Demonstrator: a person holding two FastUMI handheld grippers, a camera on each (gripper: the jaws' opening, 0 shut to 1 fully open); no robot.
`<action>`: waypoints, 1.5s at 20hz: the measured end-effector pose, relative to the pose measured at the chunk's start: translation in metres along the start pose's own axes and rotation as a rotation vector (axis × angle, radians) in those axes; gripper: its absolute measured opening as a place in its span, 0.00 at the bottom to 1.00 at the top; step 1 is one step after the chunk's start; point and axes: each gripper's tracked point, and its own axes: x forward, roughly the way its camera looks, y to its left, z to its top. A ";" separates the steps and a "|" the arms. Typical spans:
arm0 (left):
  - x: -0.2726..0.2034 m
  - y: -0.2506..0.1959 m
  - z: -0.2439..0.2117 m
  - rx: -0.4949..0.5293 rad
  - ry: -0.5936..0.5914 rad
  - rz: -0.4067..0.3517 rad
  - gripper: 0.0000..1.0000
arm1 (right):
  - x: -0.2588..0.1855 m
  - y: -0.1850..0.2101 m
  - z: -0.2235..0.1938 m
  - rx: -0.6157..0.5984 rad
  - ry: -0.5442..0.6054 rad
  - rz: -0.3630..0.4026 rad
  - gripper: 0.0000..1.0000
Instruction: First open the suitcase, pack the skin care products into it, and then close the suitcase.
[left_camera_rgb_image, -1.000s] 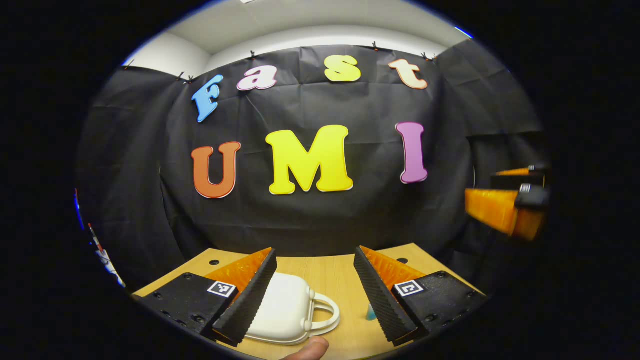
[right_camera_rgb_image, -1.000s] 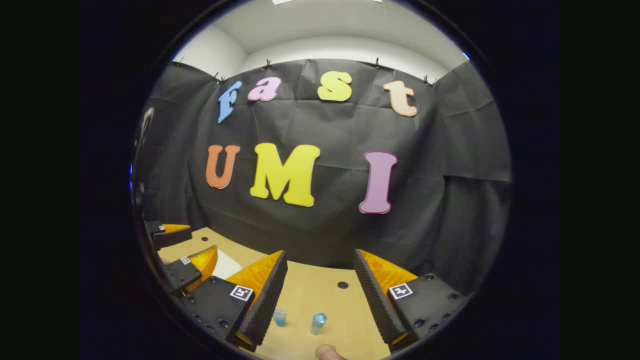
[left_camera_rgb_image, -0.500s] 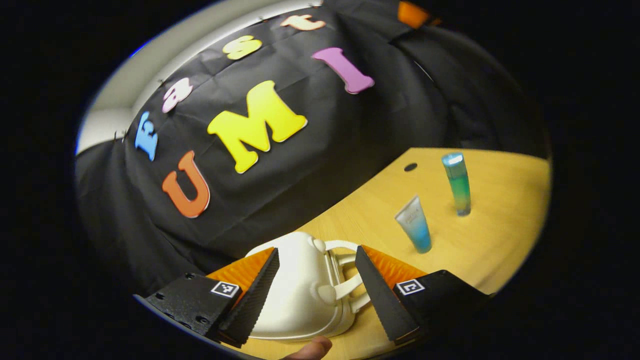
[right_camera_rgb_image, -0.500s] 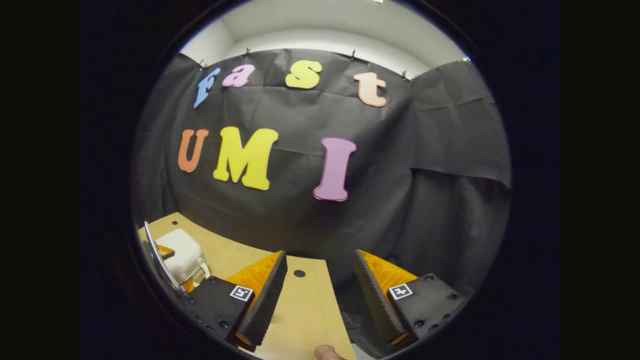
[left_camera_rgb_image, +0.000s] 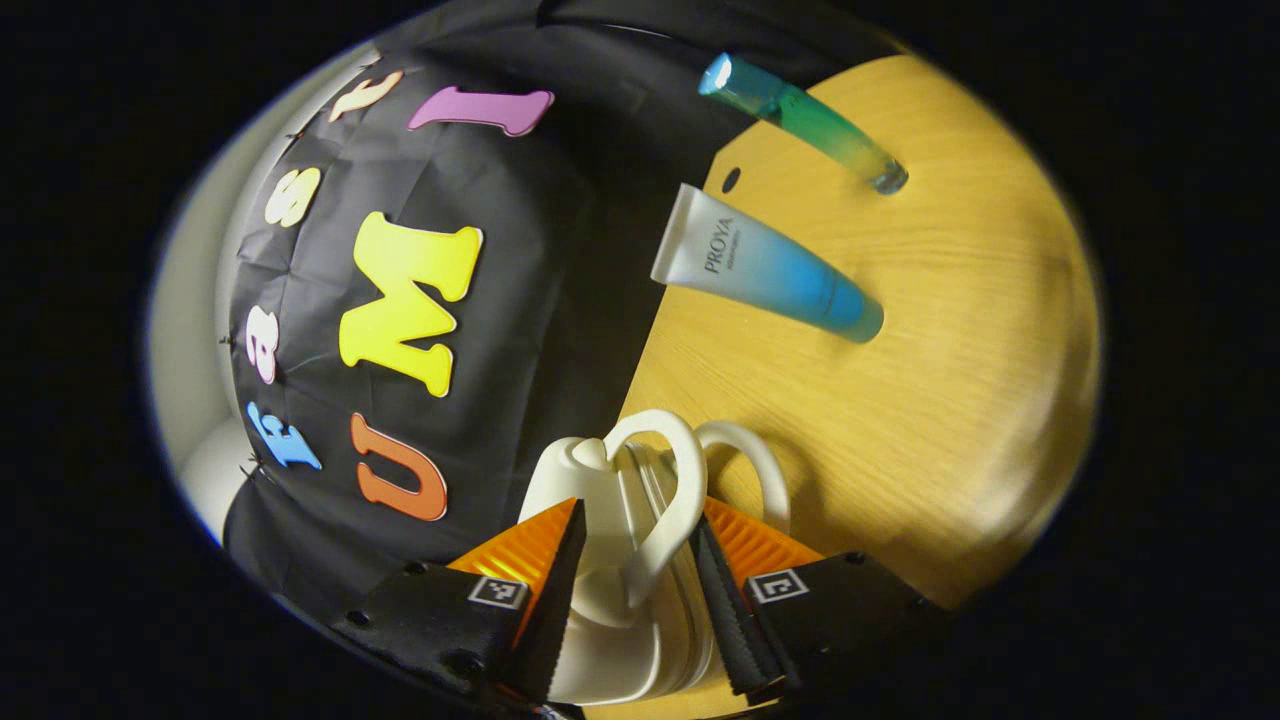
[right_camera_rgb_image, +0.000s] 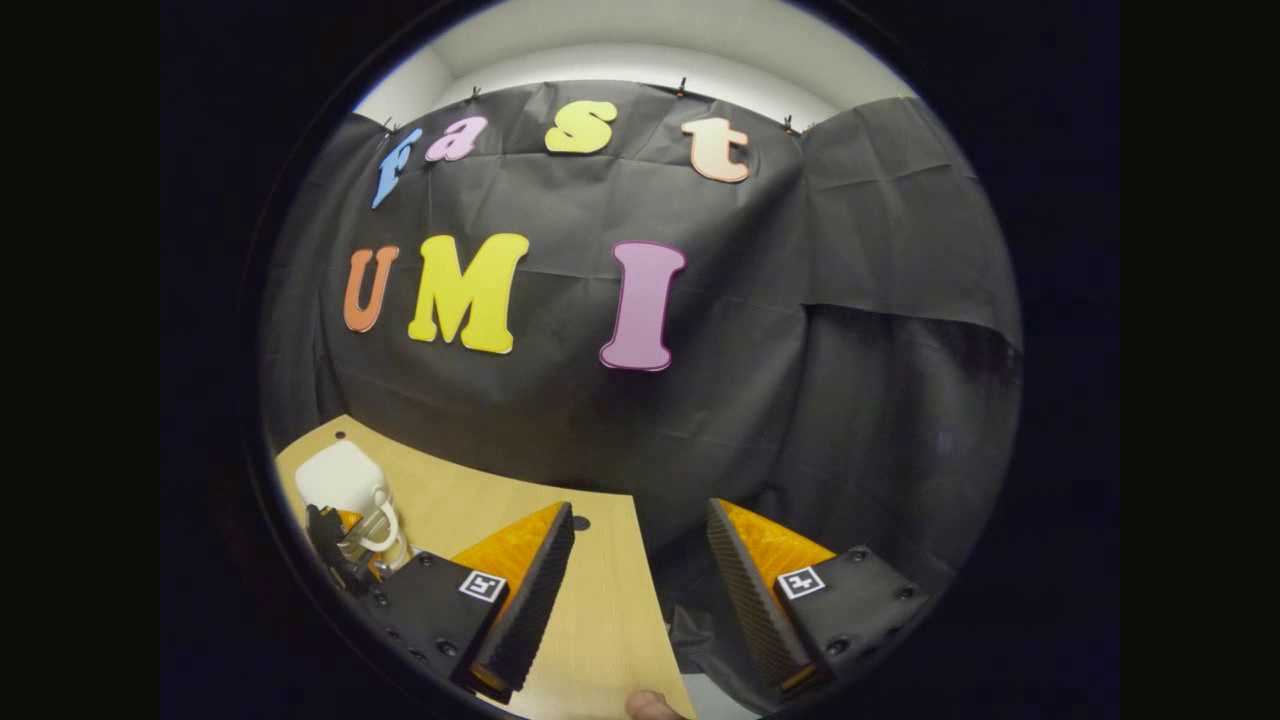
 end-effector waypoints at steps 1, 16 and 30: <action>0.003 0.001 -0.001 0.005 0.002 -0.011 0.59 | 0.001 -0.001 -0.003 0.001 0.008 0.001 0.80; -0.005 0.094 0.005 -0.320 0.020 -0.105 0.03 | 0.010 0.056 0.010 0.019 0.004 0.059 0.80; 0.017 0.262 -0.165 -0.756 0.053 -0.090 0.03 | 0.010 0.179 0.030 0.031 0.023 0.081 0.80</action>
